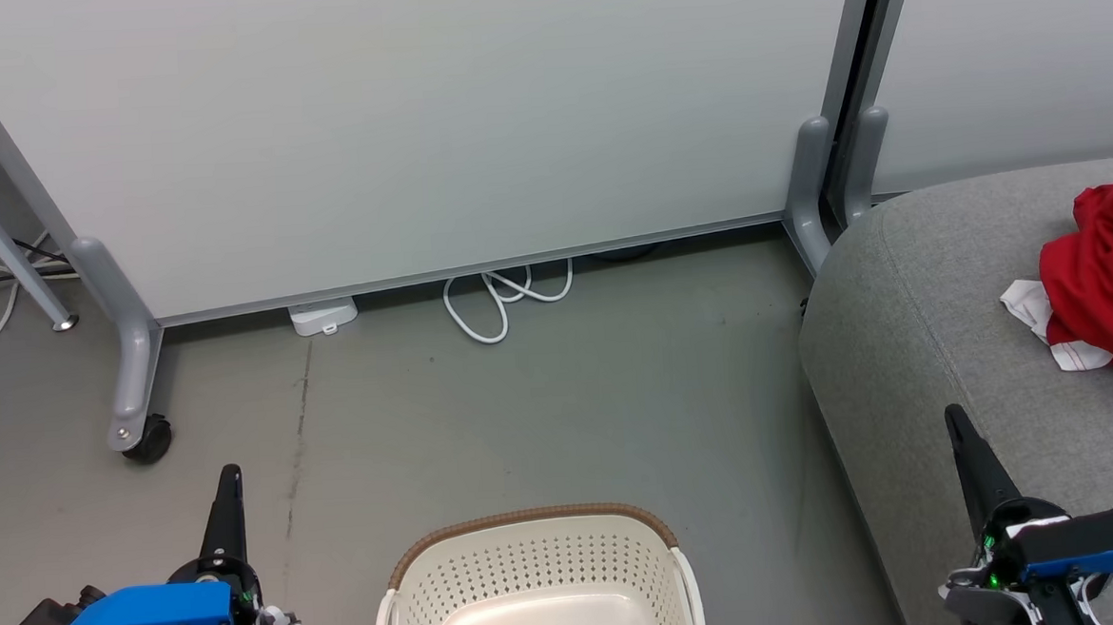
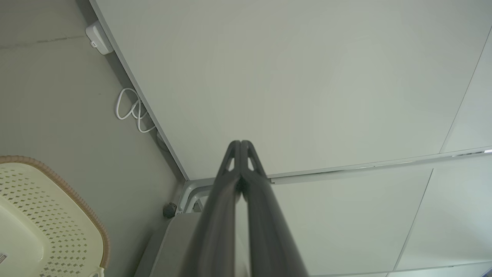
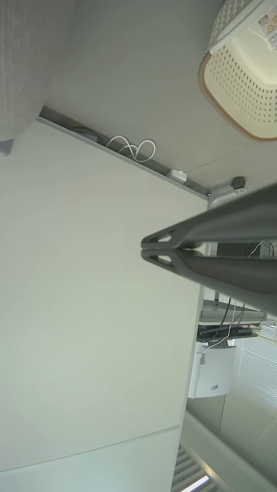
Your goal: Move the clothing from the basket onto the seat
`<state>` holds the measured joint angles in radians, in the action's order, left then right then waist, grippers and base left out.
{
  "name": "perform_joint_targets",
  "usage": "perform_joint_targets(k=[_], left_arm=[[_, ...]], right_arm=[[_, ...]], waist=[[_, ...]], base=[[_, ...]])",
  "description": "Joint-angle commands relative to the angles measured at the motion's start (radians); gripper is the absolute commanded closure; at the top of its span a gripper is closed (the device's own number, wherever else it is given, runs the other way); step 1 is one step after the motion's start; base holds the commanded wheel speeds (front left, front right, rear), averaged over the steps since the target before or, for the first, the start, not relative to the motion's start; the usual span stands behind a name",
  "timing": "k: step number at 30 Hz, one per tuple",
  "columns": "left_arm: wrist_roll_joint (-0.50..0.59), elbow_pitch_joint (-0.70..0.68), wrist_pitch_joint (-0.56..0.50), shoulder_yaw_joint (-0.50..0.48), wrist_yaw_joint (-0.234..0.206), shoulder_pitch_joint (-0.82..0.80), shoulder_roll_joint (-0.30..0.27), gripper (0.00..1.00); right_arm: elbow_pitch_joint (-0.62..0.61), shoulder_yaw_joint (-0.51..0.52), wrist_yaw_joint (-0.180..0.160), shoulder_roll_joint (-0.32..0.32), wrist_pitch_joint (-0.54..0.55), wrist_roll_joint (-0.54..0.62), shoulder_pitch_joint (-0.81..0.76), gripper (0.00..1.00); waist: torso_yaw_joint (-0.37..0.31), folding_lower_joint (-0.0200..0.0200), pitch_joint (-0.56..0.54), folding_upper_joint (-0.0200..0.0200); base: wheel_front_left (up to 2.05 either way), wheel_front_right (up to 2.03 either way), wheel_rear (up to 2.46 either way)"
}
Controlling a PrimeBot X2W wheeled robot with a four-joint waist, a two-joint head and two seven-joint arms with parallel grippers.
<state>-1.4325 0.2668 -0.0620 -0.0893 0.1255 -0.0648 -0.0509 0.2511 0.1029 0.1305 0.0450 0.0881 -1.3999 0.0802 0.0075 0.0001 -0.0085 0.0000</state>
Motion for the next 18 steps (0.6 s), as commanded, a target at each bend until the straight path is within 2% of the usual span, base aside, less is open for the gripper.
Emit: perform_joint_targets(k=[1, 18], left_arm=[[-0.016, -0.009, -0.007, -0.009, 0.007, -0.023, 0.000, 1.00], [-0.127, -0.020, -0.040, -0.021, 0.009, -0.042, 0.001, 1.00]], right_arm=[[-0.007, 0.002, 0.000, 0.007, 0.007, -0.021, 0.022, 1.00], [-0.007, 0.010, 0.000, 0.008, 0.021, -0.151, 0.028, 1.00]], waist=[[0.000, -0.0001, 0.001, 0.0000], [-0.005, -0.0001, 0.008, 0.0000]], base=[[0.00, 0.00, 0.00], [0.00, 0.00, 0.00]])
